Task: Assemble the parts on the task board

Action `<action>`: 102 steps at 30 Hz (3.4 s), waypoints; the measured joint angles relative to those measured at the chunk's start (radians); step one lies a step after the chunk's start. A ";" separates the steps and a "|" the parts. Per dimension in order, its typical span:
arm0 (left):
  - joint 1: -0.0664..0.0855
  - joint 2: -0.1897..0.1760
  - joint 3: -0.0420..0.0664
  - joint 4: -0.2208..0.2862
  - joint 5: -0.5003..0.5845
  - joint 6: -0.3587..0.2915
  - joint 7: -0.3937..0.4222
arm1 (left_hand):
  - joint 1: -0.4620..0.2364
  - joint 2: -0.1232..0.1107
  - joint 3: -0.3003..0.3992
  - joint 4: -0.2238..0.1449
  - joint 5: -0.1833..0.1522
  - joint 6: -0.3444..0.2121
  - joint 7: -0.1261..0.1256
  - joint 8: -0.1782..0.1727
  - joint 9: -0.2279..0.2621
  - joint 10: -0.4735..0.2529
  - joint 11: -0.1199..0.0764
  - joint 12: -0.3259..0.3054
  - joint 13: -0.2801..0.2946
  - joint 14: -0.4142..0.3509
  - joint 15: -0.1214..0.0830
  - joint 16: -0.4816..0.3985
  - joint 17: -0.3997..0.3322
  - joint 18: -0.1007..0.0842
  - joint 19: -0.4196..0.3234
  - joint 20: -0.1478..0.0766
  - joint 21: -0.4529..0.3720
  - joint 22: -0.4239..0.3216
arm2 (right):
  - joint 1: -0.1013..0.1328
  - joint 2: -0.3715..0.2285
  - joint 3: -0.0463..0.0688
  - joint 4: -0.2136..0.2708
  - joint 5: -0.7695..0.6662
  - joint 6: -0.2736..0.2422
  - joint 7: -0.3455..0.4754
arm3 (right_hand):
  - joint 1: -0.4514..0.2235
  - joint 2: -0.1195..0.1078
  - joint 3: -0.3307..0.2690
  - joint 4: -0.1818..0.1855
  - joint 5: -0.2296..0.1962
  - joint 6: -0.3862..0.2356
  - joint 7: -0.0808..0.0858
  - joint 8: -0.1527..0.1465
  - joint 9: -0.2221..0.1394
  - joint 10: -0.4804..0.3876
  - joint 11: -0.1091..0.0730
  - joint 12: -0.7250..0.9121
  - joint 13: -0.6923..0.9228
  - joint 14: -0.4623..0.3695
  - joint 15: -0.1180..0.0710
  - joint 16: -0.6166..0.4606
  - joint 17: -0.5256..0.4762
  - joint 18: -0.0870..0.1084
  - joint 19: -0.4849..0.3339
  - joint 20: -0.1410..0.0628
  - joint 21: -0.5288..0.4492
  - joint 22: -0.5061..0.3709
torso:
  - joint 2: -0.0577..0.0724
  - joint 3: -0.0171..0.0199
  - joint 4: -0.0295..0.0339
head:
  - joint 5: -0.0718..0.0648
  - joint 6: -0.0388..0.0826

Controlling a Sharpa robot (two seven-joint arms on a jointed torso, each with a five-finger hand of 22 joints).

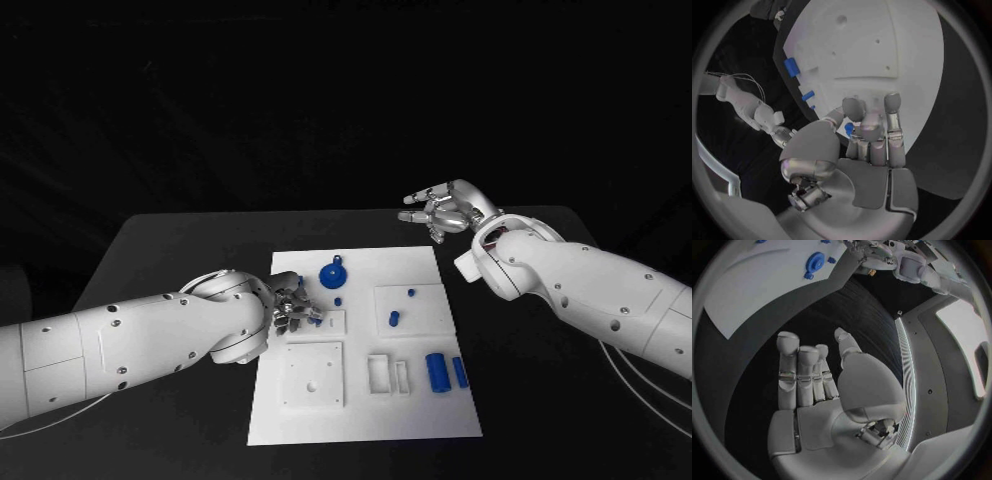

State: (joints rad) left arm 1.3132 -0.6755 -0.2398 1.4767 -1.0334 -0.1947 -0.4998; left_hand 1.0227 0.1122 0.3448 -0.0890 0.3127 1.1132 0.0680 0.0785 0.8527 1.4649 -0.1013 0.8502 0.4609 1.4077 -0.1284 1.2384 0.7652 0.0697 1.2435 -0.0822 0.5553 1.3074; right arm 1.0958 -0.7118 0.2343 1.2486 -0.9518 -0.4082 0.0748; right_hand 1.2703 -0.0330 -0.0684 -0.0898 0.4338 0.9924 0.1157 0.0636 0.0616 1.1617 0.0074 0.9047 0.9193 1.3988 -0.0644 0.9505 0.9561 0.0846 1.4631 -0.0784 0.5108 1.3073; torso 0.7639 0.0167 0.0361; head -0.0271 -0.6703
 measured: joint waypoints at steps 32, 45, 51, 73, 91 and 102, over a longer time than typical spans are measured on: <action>0.002 0.002 0.004 0.001 -0.007 0.074 -0.002 | 0.001 0.001 -0.013 -0.016 0.007 0.000 0.000 0.000 0.068 -0.001 0.002 0.000 0.003 0.000 0.000 0.000 0.000 0.000 0.000 0.000 0.000 0.000 | -0.005 0.003 0.000 -0.002 0.000 0.003 0.001 | -0.004 0.004 0.000 0.000 0.004 0.000 0.000 0.000 0.000 -0.003 -0.003 0.004 -0.001 0.000 0.000 0.000 0.000 0.000 0.000 0.000 -0.004 0.000 | 0.000 -0.0007 -0.0001 | -0.001 -0.004; -0.006 -0.015 -0.001 0.009 -0.006 0.007 0.009 | -0.007 0.008 -0.003 -0.009 0.007 0.003 0.003 0.000 0.112 0.003 0.001 0.000 0.004 0.000 0.000 0.001 0.002 0.000 0.000 0.000 0.000 0.000 | -0.006 0.002 0.000 -0.002 0.000 0.003 0.001 | -0.004 0.004 0.000 0.000 0.004 0.000 0.000 0.000 0.000 -0.002 -0.002 0.004 -0.001 0.000 0.000 0.000 0.000 0.000 0.000 0.000 -0.004 0.000 | 0.000 -0.0015 -0.0001 | -0.003 -0.002; -0.010 -0.025 -0.003 0.019 -0.001 -0.043 0.015 | -0.006 0.008 -0.001 -0.006 0.007 0.004 0.004 0.000 0.113 0.002 0.000 0.000 0.004 0.000 0.000 0.004 0.003 0.000 0.004 -0.004 0.000 0.000 | -0.007 0.001 0.000 -0.002 0.000 0.003 0.001 | -0.004 0.004 0.000 0.000 0.004 0.000 0.000 0.000 0.000 -0.002 -0.002 0.004 -0.001 0.000 0.000 0.000 0.000 0.000 0.000 0.000 -0.004 0.000 | -0.001 -0.0015 -0.0003 | -0.003 -0.003; -0.010 -0.021 -0.002 0.023 0.024 -0.069 0.013 | -0.006 0.008 0.002 -0.003 0.000 0.004 0.005 0.003 0.117 0.000 0.000 0.000 0.005 0.000 0.000 0.004 0.003 0.000 0.004 -0.004 0.000 0.000 | -0.010 -0.001 0.000 0.001 0.000 0.003 0.001 | -0.004 0.004 0.000 0.000 0.004 0.000 0.000 0.000 0.000 -0.002 -0.002 0.004 -0.001 0.000 0.000 0.000 0.000 0.000 0.000 0.000 -0.004 0.000 | -0.001 0.0003 -0.0006 | -0.004 -0.008; -0.011 -0.013 -0.002 0.018 0.024 -0.045 -0.004 | -0.006 0.007 0.002 -0.003 -0.012 0.005 0.005 -0.004 0.118 0.000 0.000 0.000 0.002 0.000 0.000 0.004 -0.010 0.000 0.004 -0.004 0.000 0.000 | -0.011 -0.001 0.000 0.000 0.001 0.004 0.001 | -0.004 0.004 0.000 0.000 0.004 0.000 0.000 0.000 0.000 -0.002 -0.002 0.004 -0.001 0.000 0.000 0.000 0.000 0.000 0.000 0.000 -0.004 0.000 | -0.001 -0.0003 -0.0001 | -0.005 -0.009; -0.013 -0.008 0.000 0.012 0.022 -0.040 -0.007 | -0.001 0.002 0.002 -0.003 -0.016 0.006 0.006 -0.002 0.118 0.000 0.001 0.000 0.001 0.000 0.000 0.004 -0.012 0.000 0.004 -0.004 0.000 0.001 | -0.012 -0.002 0.000 0.001 0.001 0.004 0.001 | -0.004 0.004 0.000 0.000 0.004 0.000 0.000 0.000 0.000 -0.002 -0.002 0.004 -0.001 0.000 0.000 0.000 0.000 0.000 0.000 0.000 -0.004 0.000 | -0.001 -0.0009 -0.0004 | -0.007 -0.010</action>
State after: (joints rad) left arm 1.3006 -0.6835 -0.2397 1.4891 -1.0111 -0.2346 -0.5063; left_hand 1.0222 0.1145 0.3467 -0.0922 0.2965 1.1187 0.0735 0.0764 0.9706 1.4650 -0.1008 0.8502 0.4619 1.4077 -0.1281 1.2423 0.7533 0.0696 1.2471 -0.0859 0.5553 1.3080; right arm 1.0842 -0.7133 0.2343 1.2494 -0.9510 -0.4041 0.0760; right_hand 1.2661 -0.0289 -0.0684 -0.0898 0.4377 0.9924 0.1155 0.0636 0.0616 1.1598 0.0055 0.9085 0.9187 1.3988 -0.0643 0.9506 0.9562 0.0843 1.4631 -0.0784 0.5067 1.3073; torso 0.7633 0.0158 0.0358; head -0.0337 -0.6802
